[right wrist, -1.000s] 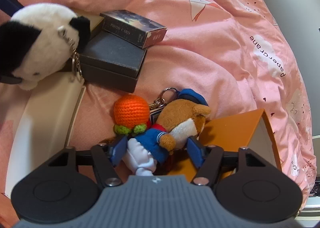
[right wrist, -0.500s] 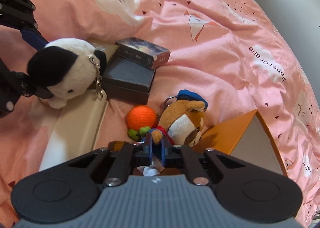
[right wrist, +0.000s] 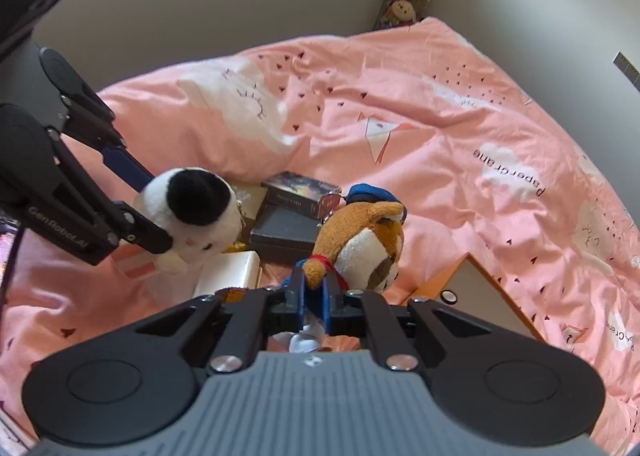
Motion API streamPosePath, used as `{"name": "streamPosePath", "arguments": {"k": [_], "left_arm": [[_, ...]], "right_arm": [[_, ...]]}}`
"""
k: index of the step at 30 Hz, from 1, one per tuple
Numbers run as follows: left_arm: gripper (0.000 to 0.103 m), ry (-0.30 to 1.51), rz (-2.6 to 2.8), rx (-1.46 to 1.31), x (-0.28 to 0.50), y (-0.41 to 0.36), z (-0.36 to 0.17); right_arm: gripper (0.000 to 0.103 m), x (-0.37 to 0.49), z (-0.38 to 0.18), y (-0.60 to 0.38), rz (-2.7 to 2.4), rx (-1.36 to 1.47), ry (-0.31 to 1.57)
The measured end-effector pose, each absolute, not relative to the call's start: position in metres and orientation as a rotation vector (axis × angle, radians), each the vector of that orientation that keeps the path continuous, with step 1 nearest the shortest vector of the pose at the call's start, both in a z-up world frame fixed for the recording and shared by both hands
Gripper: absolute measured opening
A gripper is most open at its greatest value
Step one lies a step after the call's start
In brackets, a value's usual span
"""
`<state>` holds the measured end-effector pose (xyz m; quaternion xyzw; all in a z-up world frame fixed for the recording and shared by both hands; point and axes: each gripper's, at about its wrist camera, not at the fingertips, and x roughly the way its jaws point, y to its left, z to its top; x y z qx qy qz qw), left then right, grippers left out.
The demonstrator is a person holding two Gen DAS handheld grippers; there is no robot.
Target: Organize objects
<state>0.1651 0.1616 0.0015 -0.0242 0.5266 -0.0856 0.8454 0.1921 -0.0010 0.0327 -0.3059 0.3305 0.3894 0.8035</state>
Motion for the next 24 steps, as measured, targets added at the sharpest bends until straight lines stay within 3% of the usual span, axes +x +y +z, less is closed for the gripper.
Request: {"name": "streamPosePath", "arguments": {"k": [7, 13, 22, 23, 24], "left_arm": [[0.055, 1.079, -0.260, -0.116, 0.163, 0.147, 0.028], [0.046, 1.054, -0.352, -0.173, 0.170, 0.122, 0.045], [0.042, 1.178, -0.333, -0.059, 0.185, 0.091, 0.018], [0.040, 1.202, -0.321, -0.048, 0.183, 0.093, 0.012], [0.029, 1.222, -0.311, -0.042, 0.182, 0.095, 0.007]], "right_arm": [[0.008, 0.176, 0.059, -0.041, 0.798, -0.603, 0.676], [0.008, 0.176, 0.063, -0.077, 0.763, -0.523, 0.710], [0.008, 0.172, 0.041, -0.108, 0.741, -0.480, 0.766], [0.008, 0.173, 0.038, -0.110, 0.734, -0.484, 0.770], [0.008, 0.174, 0.034, -0.113, 0.724, -0.486, 0.780]]}}
